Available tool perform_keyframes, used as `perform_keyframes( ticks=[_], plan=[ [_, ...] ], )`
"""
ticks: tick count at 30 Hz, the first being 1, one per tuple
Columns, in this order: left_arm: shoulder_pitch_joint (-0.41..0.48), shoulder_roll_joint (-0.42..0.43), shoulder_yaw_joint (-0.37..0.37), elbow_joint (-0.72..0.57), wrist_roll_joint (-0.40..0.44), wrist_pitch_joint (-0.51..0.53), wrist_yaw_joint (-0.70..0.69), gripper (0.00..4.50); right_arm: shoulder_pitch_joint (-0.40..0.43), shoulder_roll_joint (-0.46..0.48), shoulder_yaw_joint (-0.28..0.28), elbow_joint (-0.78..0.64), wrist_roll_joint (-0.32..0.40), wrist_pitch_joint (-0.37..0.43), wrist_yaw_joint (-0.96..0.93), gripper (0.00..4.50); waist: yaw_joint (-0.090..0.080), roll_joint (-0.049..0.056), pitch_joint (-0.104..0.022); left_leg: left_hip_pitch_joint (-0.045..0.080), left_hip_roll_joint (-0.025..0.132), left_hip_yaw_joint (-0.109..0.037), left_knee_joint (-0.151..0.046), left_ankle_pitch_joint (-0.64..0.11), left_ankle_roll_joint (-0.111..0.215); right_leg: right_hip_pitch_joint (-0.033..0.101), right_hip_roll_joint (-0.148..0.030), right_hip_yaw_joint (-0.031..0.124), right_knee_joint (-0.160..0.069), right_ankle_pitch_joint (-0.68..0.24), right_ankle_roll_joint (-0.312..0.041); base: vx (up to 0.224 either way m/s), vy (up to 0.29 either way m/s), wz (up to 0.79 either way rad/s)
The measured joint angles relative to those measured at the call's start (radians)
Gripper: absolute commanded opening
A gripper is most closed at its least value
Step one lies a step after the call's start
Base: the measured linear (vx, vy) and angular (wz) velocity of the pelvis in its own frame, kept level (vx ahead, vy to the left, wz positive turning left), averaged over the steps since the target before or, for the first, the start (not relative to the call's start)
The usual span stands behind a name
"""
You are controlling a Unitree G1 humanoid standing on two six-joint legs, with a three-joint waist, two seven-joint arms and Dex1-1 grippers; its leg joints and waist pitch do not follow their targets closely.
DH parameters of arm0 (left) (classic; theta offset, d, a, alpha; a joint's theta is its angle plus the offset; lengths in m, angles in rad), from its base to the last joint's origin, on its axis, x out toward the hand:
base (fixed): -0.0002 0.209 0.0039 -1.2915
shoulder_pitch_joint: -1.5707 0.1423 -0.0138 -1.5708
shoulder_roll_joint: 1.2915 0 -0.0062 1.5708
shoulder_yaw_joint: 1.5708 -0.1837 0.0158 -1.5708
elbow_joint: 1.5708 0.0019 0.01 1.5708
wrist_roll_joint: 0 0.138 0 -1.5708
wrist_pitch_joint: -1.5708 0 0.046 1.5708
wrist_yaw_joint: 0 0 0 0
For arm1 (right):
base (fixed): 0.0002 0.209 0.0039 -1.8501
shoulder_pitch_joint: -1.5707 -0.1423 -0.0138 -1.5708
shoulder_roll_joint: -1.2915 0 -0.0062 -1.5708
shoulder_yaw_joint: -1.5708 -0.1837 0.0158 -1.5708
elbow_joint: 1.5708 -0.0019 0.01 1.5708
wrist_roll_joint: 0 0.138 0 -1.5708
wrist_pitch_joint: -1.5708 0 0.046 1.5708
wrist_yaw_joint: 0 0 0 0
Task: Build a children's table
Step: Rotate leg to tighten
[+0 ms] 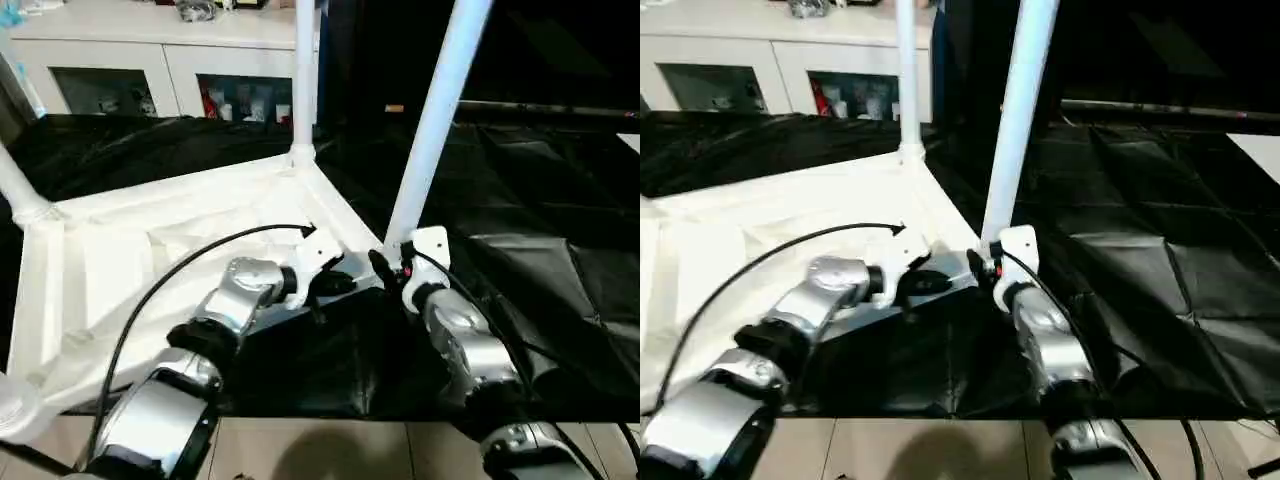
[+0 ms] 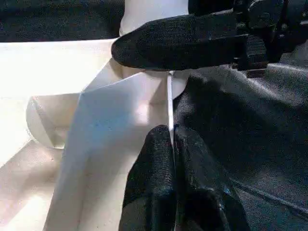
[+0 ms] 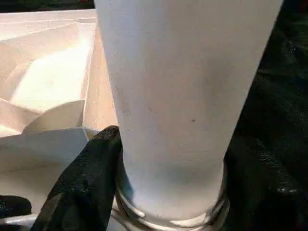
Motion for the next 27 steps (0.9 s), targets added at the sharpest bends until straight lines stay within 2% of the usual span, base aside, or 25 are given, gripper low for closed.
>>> perform_keyframes(
  ticks=[1,2,3,6,9,14,20,23,26,27],
  plan=[
    [0.0,0.0,0.0,0.002,0.001,-0.004,0.0,0.0,0.0,0.001,-0.004,0.002,0.001,-0.005,0.003,2.7,0.0,0.0,0.0,0.0,0.0,0.0,0.0,0.0,0.0,0.0,0.0,0.0,0.0,0.0,0.0,0.0,0.0,0.0],
    [0.0,0.001,0.0,0.003,0.001,-0.008,-0.002,0.0,0.0,0.001,-0.008,0.005,0.005,-0.009,0.012,3.26,0.0,0.001,0.0,0.0,0.0,0.0,0.0,0.0,0.0,0.0,0.0,0.0,0.0,0.0,0.0,0.0,0.0,0.0],
    [0.0,0.002,0.0,0.003,0.002,-0.012,-0.004,0.0,0.0,0.0,-0.013,0.006,0.009,-0.012,0.022,3.4,0.0,0.001,0.0,0.0,0.0,0.0,0.0,0.0,0.0,0.0,0.0,0.0,0.0,0.0,0.0,0.0,0.0,0.0],
    [0.001,0.017,0.006,0.003,0.0,-0.022,-0.023,0.0,0.011,-0.025,-0.01,-0.011,0.026,-0.011,0.118,3.6,0.0,0.003,0.0,0.0,0.0,0.0,-0.003,0.0,0.0,-0.002,0.0,-0.001,0.0,0.002,-0.001,0.0,0.0,0.0],
    [0.009,0.044,0.008,-0.008,-0.009,-0.039,-0.069,0.0,0.039,-0.098,0.026,-0.067,0.056,0.02,0.268,3.88,-0.001,0.005,0.001,-0.001,0.002,0.0,-0.005,0.0,0.0,-0.003,0.001,-0.003,0.001,0.005,0.001,0.0,0.0,0.0],
    [0.054,0.123,0.004,-0.075,-0.034,-0.074,-0.23,0.0,0.091,-0.252,0.102,-0.196,0.093,0.084,0.549,3.88,0.002,0.006,0.002,-0.002,0.005,0.0,-0.009,0.0,-0.001,-0.005,0.004,-0.005,0.001,0.005,-0.002,0.0,0.0,0.0],
    [0.079,0.16,0.002,-0.121,-0.055,-0.073,-0.344,0.0,0.094,-0.303,0.123,-0.223,0.101,0.086,0.67,3.88,0.006,0.006,0.003,-0.008,0.005,0.002,-0.006,-0.001,0.001,-0.009,0.002,-0.005,0.0,0.002,-0.005,0.0,0.0,0.0],
    [0.098,0.187,-0.004,-0.164,-0.081,-0.03,-0.437,0.0,0.091,-0.308,0.146,-0.221,0.106,0.089,0.751,3.88,0.008,0.006,0.003,-0.013,0.006,0.002,-0.005,-0.001,0.002,-0.014,0.002,-0.006,0.001,0.002,-0.006,0.0,0.0,0.0],
    [0.098,0.187,-0.007,-0.171,-0.081,-0.028,-0.452,0.0,0.077,-0.306,0.16,-0.221,0.109,0.096,0.772,3.88,0.014,0.007,0.003,-0.019,0.006,0.002,0.0,-0.001,0.002,-0.019,0.002,-0.006,0.006,0.002,-0.006,0.0,0.0,0.0],
    [0.102,0.188,-0.011,-0.177,-0.081,-0.028,-0.452,0.0,0.076,-0.309,0.164,-0.221,0.11,0.101,0.78,3.54,0.014,0.007,0.003,-0.019,0.005,0.002,0.001,-0.001,0.002,-0.019,0.001,-0.005,0.006,0.002,-0.006,0.0,0.0,0.0]
  ],
)
